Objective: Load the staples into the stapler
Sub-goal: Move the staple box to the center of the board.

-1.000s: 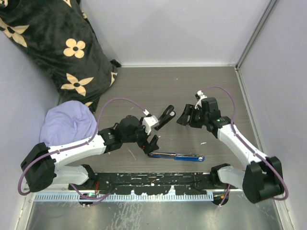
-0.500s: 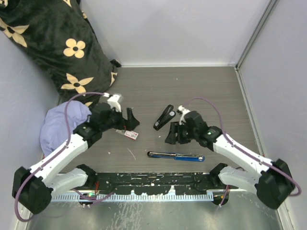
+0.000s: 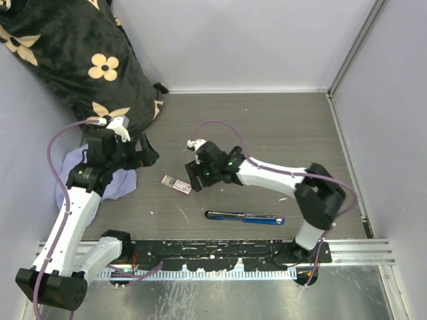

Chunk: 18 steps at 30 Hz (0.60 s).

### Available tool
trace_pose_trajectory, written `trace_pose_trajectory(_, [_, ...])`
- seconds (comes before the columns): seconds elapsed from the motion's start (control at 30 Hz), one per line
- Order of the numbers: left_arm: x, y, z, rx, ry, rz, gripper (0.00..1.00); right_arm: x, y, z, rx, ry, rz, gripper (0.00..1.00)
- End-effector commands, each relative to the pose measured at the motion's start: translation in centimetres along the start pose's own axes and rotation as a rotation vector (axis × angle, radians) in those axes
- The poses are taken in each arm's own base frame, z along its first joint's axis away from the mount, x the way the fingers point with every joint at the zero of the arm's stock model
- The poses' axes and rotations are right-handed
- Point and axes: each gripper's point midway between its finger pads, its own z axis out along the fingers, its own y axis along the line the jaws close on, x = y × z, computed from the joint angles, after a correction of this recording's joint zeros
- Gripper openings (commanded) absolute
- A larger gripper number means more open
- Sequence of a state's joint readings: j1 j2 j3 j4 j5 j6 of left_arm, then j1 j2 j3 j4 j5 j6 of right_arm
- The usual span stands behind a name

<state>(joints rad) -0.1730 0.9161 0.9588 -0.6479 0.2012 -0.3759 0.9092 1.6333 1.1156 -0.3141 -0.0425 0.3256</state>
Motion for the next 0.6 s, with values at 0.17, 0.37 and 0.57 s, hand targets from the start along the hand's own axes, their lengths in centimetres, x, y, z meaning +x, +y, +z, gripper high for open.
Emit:
trace_pose_trajectory(0.17, [-2.7, 5.2, -2.7, -0.309, -0.109, 0.194, 0.98, -3.7, 2.0, 6.6, -0.032, 0.011, -0.345, 0.73])
trace_pose_trajectory(0.37, [-2.7, 5.9, -2.6, -0.337, -0.127, 0.196, 0.98, -4.3, 3.5, 8.2, -0.102, 0.021, -0.44, 0.73])
trace_pose_trajectory(0.57, [-2.4, 5.8, -2.2, -0.332, -0.116, 0.204, 0.98, -3.1, 4.9, 9.0, -0.159, 0.063, -0.507, 0.73])
